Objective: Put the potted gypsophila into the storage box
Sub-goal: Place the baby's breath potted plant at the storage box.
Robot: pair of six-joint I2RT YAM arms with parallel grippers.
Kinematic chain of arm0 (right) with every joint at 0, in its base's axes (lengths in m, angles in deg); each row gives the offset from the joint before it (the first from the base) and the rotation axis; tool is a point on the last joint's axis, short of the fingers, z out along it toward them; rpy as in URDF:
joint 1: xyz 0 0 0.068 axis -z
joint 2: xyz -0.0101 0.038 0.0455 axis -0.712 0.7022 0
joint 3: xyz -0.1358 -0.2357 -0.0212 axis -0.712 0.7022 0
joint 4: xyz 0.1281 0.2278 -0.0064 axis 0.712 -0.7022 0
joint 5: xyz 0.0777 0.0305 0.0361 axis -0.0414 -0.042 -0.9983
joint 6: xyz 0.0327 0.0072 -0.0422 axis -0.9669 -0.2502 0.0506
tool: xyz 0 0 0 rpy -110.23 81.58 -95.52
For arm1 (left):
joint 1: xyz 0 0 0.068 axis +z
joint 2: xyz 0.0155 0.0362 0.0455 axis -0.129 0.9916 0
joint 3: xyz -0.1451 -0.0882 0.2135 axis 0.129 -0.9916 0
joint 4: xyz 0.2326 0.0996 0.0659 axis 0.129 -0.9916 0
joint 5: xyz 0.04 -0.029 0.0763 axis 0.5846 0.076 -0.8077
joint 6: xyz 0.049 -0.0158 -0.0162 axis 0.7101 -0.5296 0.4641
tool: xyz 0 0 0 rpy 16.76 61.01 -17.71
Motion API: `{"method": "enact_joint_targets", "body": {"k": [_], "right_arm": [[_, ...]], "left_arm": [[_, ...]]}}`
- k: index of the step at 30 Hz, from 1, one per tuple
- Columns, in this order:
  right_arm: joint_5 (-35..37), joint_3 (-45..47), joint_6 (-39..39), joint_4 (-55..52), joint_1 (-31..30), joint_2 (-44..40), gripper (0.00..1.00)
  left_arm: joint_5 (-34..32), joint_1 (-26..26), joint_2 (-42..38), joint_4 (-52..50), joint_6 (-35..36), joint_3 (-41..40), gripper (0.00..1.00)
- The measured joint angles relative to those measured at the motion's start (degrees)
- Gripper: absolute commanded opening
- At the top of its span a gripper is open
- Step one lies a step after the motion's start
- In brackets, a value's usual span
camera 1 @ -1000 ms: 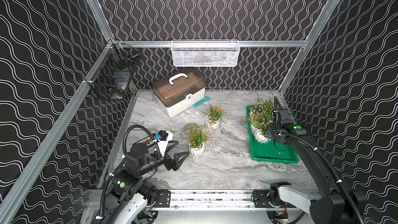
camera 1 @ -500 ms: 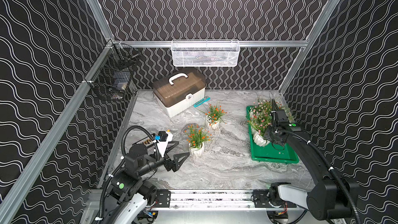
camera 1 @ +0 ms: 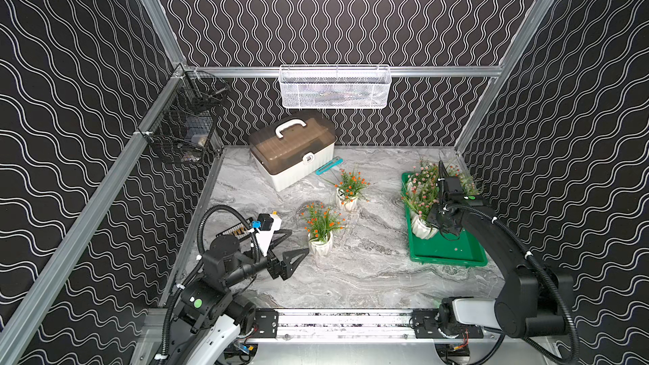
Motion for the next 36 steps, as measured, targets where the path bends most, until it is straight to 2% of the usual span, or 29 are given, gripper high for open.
{"method": "enact_joint_targets", "body": {"k": [22, 31, 36], "right_arm": [[-2.45, -1.73, 0.37, 1.68, 0.39, 6.82, 0.00], [-3.32, -0.83, 0.35, 2.54, 0.48, 6.38, 0.14], [-4.24, -0.81, 0.28, 2.62, 0.50, 4.15, 0.17]], "left_arm": [[-0.04, 0.00, -0.09, 0.13, 0.00, 0.00, 0.92], [-0.04, 0.00, -0.11, 0.13, 0.00, 0.00, 0.92], [-0.04, 0.00, -0.11, 0.13, 0.00, 0.00, 0.92]]}}
